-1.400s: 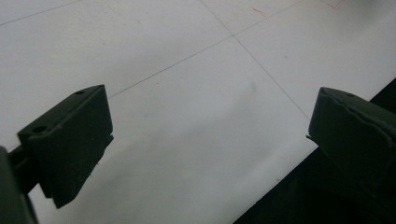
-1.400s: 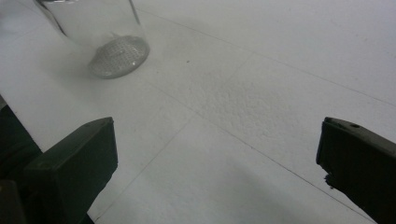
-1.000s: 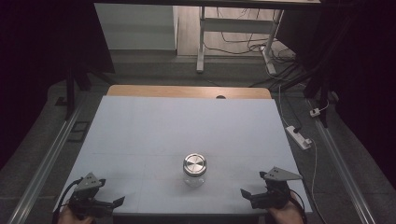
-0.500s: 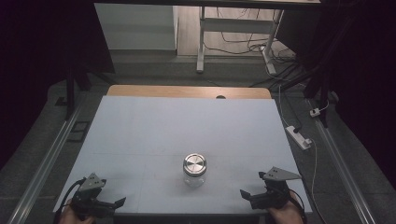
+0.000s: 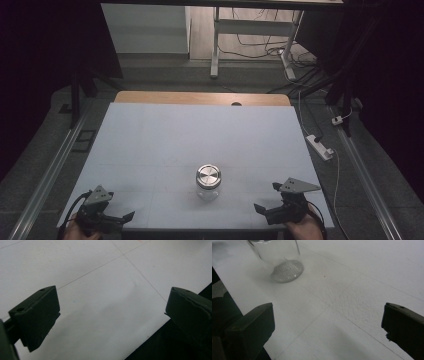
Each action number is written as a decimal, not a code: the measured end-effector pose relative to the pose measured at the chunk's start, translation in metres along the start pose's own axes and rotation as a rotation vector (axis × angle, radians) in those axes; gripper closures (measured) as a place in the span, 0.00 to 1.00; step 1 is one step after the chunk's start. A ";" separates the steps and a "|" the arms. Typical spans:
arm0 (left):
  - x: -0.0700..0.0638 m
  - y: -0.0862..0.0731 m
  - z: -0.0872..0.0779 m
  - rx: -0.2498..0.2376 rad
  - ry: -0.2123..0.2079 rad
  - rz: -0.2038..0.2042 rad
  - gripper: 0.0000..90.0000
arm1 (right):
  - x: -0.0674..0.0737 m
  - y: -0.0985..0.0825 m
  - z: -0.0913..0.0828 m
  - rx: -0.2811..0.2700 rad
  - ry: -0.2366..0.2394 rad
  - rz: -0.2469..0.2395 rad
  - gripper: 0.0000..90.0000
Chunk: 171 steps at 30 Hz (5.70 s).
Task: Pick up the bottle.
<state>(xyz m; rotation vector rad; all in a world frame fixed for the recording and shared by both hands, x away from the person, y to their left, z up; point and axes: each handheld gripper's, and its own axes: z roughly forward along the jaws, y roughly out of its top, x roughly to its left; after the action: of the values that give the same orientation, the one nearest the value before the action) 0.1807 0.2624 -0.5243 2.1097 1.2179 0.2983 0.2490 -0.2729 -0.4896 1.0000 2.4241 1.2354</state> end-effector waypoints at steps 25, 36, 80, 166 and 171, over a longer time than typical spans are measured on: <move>0.000 -0.001 -0.001 -0.003 0.000 0.001 0.00 | 0.010 0.013 0.015 -0.011 0.072 -0.013 0.00; -0.001 0.000 -0.001 -0.005 0.007 0.009 0.00 | 0.019 0.022 0.032 -0.009 0.115 -0.054 0.00; 0.000 0.000 0.000 0.000 0.000 0.007 0.00 | 0.038 0.059 0.093 0.041 0.191 -0.134 0.00; 0.004 0.001 0.000 0.002 -0.042 -0.016 0.00 | 0.069 0.104 0.122 -0.035 0.218 -0.252 0.17; 0.005 0.001 0.000 0.004 -0.048 -0.016 0.00 | 0.070 0.108 0.126 -0.031 0.214 -0.260 0.17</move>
<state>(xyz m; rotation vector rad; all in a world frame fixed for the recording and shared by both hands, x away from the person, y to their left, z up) 0.1837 0.2658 -0.5245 2.0973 1.2079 0.2370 0.3093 -0.1038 -0.4754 0.5435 2.5820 1.3398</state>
